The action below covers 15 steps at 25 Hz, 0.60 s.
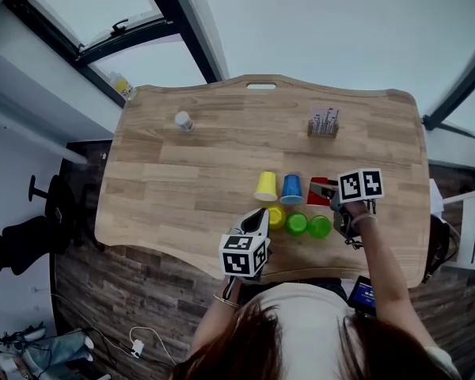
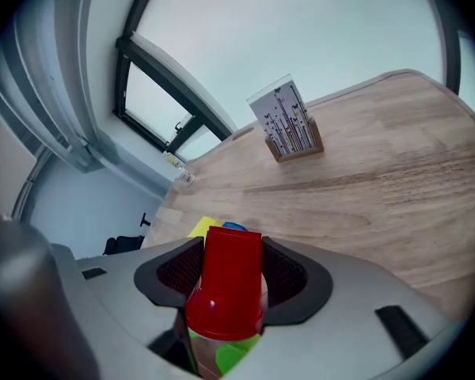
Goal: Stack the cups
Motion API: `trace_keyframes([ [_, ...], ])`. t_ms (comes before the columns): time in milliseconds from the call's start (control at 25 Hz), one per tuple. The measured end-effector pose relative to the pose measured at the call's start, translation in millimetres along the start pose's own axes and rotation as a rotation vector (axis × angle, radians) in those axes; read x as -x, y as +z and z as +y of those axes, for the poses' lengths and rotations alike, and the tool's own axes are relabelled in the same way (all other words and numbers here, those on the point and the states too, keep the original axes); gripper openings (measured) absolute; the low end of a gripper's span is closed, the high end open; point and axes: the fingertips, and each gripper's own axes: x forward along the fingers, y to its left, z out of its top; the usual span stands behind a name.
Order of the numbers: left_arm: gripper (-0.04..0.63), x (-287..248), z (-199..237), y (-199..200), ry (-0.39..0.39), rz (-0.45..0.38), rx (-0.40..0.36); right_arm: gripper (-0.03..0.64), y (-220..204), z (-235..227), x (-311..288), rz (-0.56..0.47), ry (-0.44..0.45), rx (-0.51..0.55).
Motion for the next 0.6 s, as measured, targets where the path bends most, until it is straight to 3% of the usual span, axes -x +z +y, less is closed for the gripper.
trace_keyframes([
  [600, 0.019, 10, -11, 8, -0.078, -0.022, -0.063, 0.255, 2, 34, 38, -0.285, -0.045, 0.080],
])
